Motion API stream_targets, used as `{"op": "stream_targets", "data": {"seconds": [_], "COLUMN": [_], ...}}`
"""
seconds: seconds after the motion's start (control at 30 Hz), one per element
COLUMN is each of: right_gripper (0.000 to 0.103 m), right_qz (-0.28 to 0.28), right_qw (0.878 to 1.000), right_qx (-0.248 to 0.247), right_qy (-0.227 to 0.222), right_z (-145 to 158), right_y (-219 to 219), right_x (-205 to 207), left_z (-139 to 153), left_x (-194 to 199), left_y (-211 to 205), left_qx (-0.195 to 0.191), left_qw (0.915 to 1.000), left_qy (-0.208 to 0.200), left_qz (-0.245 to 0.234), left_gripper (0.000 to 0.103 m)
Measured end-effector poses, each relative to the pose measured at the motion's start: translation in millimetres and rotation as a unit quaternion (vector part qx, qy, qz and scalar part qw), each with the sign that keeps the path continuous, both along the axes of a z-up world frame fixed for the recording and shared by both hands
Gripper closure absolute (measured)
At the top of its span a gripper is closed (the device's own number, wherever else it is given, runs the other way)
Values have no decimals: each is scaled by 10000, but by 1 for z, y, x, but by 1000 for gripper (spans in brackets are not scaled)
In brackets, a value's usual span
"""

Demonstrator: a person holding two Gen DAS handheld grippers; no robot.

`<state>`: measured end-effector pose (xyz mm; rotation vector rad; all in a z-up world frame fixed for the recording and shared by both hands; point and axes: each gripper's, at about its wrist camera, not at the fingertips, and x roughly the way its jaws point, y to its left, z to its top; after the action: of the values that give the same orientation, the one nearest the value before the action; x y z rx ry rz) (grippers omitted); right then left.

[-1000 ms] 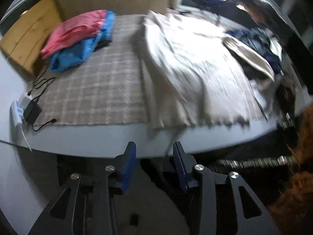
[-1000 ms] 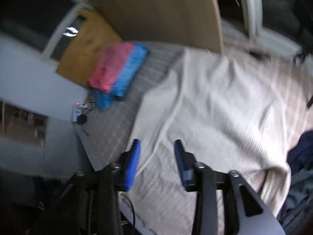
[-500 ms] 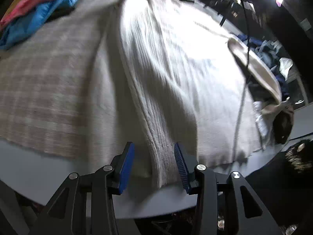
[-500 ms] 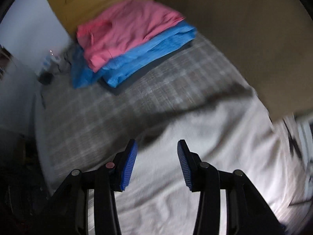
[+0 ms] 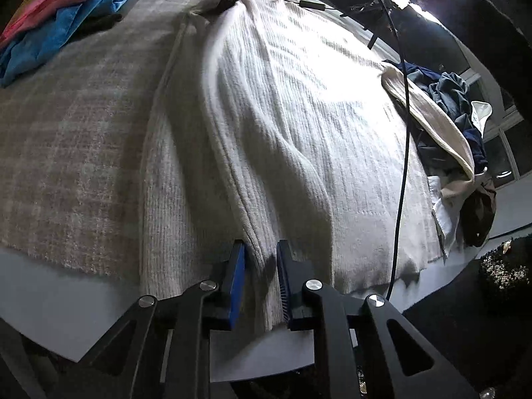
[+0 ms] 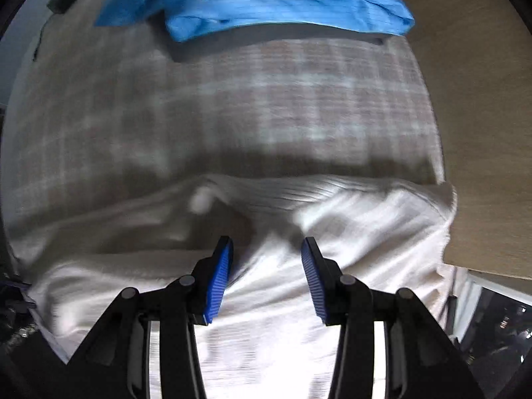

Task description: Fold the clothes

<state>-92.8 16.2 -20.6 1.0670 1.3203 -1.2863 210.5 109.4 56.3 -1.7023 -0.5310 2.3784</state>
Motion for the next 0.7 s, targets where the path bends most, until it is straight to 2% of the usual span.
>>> {"op": "stream_targets", "data": {"seconds": [0.1, 0.17, 0.33, 0.37, 0.4, 0.47, 0.57, 0.63, 0.7], "right_gripper": [61, 61, 61, 69, 89, 89, 89, 89, 89], "right_qz": [183, 509, 970, 872, 728, 144, -542, -657, -669], "right_qw": [9989, 9980, 9933, 9941, 9954, 9991, 9951, 9940, 9942], "right_qx": [-437, -358, -14, -35, -73, -385, -640, -605, -577], "right_qy": [28, 95, 634, 638, 615, 121, -526, -638, -612], "right_z": [14, 11, -10, -10, -10, 4, 16, 14, 10], "right_y": [-3, -6, -7, -7, -7, -6, -3, -2, -2], "right_x": [5, 16, 27, 23, 18, -2, -27, -34, -33], "left_z": [1, 1, 0, 0, 1, 6, 17, 17, 12], "left_x": [2, 4, 5, 5, 6, 10, 19, 26, 27], "left_y": [-2, -1, 6, 7, 6, 1, -20, -39, -49], "left_qx": [134, 206, 159, 121, 97, -2, -279, -453, -549], "left_qw": [9999, 9997, 9999, 9999, 9999, 9999, 9984, 9955, 9941], "left_qy": [-8, -13, -21, -24, -14, 52, 153, 106, 6], "left_qz": [90, 129, 37, 27, 34, 91, 462, 824, 932], "left_gripper": [83, 75, 73, 73, 74, 75, 74, 75, 75]}}
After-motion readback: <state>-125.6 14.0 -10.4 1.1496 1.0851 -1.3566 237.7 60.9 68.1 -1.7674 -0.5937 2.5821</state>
